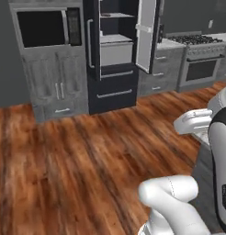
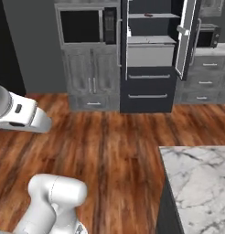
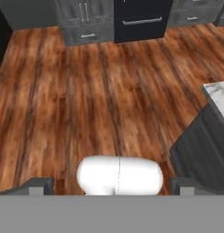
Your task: Retrieve the sausage and cheese from the fridge and place them on the cutting board on the counter.
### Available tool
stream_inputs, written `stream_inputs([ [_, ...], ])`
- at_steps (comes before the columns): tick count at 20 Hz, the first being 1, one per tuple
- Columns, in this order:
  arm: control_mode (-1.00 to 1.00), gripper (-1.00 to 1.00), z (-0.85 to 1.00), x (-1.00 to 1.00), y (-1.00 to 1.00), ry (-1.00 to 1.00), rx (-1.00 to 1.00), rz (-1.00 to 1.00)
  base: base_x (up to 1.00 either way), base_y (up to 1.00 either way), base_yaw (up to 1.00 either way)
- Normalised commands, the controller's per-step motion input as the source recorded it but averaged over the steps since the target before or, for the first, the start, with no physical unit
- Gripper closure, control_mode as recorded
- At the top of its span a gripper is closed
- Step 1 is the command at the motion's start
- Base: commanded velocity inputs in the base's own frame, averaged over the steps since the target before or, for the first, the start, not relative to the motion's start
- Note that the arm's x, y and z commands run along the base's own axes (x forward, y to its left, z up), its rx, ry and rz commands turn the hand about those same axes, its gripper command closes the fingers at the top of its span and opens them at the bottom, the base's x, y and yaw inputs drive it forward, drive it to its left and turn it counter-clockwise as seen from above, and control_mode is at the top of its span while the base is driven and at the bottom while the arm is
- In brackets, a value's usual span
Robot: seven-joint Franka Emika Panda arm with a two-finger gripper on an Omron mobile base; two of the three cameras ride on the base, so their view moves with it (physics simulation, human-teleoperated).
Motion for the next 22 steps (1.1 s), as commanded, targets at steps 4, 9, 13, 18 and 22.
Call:
stream_inputs([
  [4, 1.0, -1.0, 0.0, 0.0, 0.0, 0.0, 0.0, 0.0, 1.0, -0.02, -0.51],
  [9, 1.0, -1.0, 0.0, 0.0, 0.0, 0.0, 0.0, 0.0, 1.0, 0.13, -0.55],
  [13, 1.0, -1.0, 0.0, 0.0, 0.0, 0.0, 0.0, 0.0, 1.0, 0.16, -0.46],
  [18, 1.0, -1.0, 0.0, 0.0, 0.0, 0.0, 0.0, 0.0, 1.0, 0.01, -0.26],
  [22, 1.0, -1.0, 0.0, 0.0, 0.0, 0.0, 0.0, 0.0, 1.0, 0.14, -0.12],
])
